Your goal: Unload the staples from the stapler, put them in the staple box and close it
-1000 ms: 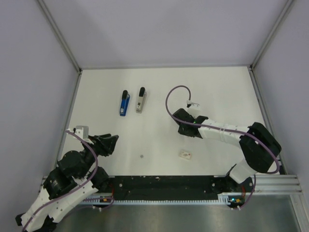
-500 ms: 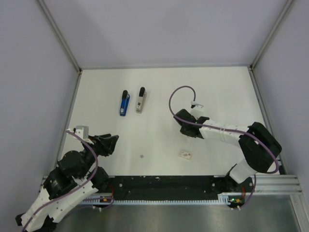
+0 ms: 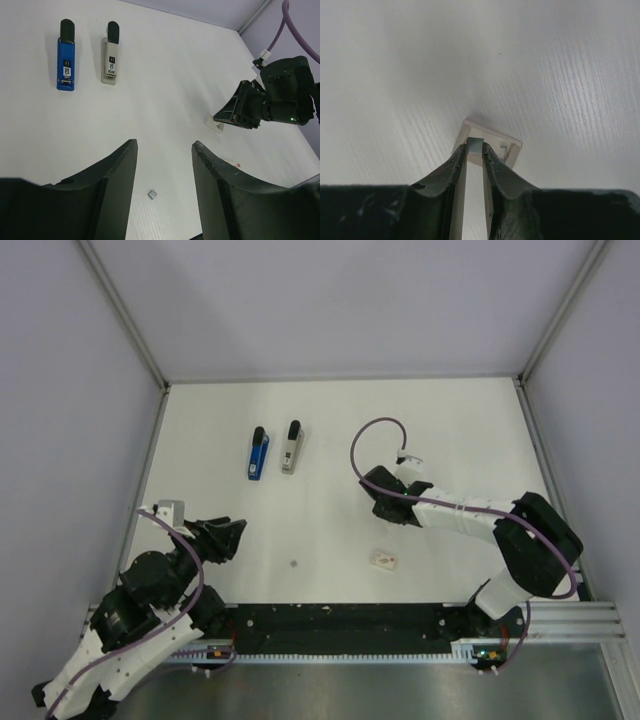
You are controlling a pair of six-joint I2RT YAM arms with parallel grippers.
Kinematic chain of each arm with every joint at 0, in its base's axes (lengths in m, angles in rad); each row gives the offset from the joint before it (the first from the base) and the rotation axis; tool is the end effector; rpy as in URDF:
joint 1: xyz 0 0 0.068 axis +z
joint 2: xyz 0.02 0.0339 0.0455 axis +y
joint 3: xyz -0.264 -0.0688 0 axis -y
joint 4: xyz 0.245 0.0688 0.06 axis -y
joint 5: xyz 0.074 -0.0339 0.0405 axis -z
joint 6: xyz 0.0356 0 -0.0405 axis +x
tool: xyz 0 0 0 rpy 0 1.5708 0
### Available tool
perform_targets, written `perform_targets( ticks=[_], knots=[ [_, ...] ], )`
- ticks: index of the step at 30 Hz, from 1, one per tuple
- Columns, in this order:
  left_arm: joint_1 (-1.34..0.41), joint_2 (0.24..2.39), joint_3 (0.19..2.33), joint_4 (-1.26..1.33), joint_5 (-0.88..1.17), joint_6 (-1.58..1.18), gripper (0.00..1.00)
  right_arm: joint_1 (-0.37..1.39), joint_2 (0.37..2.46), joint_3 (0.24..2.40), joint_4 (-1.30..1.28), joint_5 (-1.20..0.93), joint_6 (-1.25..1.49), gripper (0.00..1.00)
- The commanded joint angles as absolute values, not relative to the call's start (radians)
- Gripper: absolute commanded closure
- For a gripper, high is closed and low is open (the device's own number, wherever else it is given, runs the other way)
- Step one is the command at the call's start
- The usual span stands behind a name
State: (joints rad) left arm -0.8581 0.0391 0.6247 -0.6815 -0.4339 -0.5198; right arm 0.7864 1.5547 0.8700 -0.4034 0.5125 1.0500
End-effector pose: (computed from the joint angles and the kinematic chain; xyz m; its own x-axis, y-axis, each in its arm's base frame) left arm 0.0329 -0.0152 0.2991 -0.2594 -0.3891 -0.8839 0.3272 0.8257 -0.4595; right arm 0.2188 0.1945 0.1760 -0.7070 0.3618 -0.6077 0.3158 0.9303 0.1865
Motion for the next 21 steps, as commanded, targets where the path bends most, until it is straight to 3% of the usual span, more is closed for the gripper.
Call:
perform_targets(
  ticks=[1, 15, 21],
  knots=[
    [-0.862, 0.061, 0.618, -0.643, -0.422, -0.500, 0.47, 0.775, 1.566, 0.876, -0.380, 0.526, 1.063, 0.81],
    [-0.861, 0.066, 0.620, -0.644, -0.428, -0.500, 0.46, 0.775, 1.530, 0.873, -0.377, 0.509, 1.040, 0.77],
    [-0.861, 0.066, 0.621, -0.646, -0.430, -0.502, 0.46, 0.776, 1.453, 0.847, -0.380, 0.407, 0.977, 0.77]
  ],
)
